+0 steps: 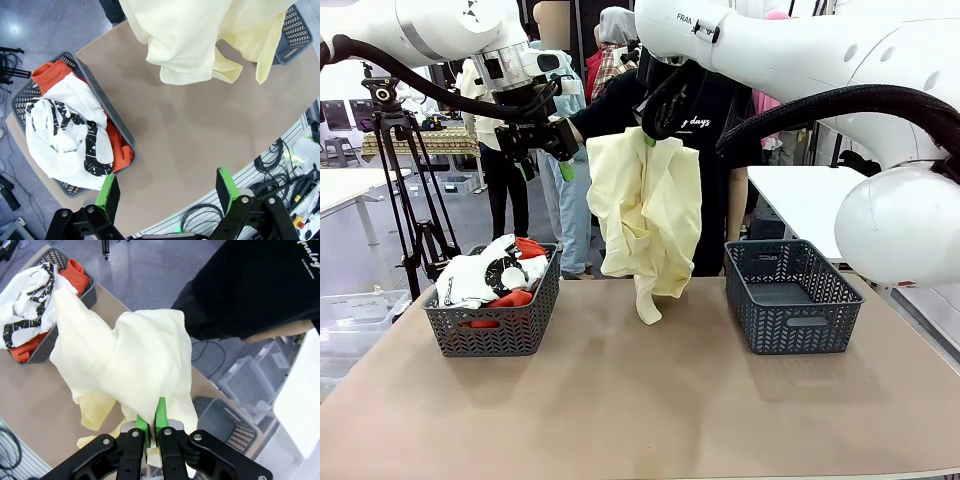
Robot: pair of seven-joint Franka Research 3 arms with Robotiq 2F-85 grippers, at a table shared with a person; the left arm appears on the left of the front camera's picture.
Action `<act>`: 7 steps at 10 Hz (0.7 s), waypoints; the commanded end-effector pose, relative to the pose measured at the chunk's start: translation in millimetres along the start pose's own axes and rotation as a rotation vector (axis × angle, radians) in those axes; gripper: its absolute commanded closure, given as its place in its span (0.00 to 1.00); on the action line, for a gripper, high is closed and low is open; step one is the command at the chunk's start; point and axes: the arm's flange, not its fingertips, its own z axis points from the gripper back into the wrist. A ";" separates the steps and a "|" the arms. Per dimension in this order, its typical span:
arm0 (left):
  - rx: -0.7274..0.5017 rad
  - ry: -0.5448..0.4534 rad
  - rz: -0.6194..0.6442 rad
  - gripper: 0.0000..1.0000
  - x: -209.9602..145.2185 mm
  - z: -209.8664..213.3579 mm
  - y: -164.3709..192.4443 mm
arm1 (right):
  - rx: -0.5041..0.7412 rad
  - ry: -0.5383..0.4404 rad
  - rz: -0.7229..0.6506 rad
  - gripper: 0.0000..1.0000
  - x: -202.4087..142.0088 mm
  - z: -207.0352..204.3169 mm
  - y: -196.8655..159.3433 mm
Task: Sort the tops and bottoms.
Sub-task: Sort the clothes according to human instructions.
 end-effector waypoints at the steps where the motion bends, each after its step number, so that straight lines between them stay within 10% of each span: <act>1: 0.001 0.005 0.003 0.00 -3.8 1.0 1.1 | 0.005 -0.001 -0.004 1.00 -0.6 3.2 0.4; 7: 0.001 0.005 0.003 0.00 -3.8 1.0 1.1 | 0.005 -0.001 -0.004 1.00 -0.6 3.2 0.4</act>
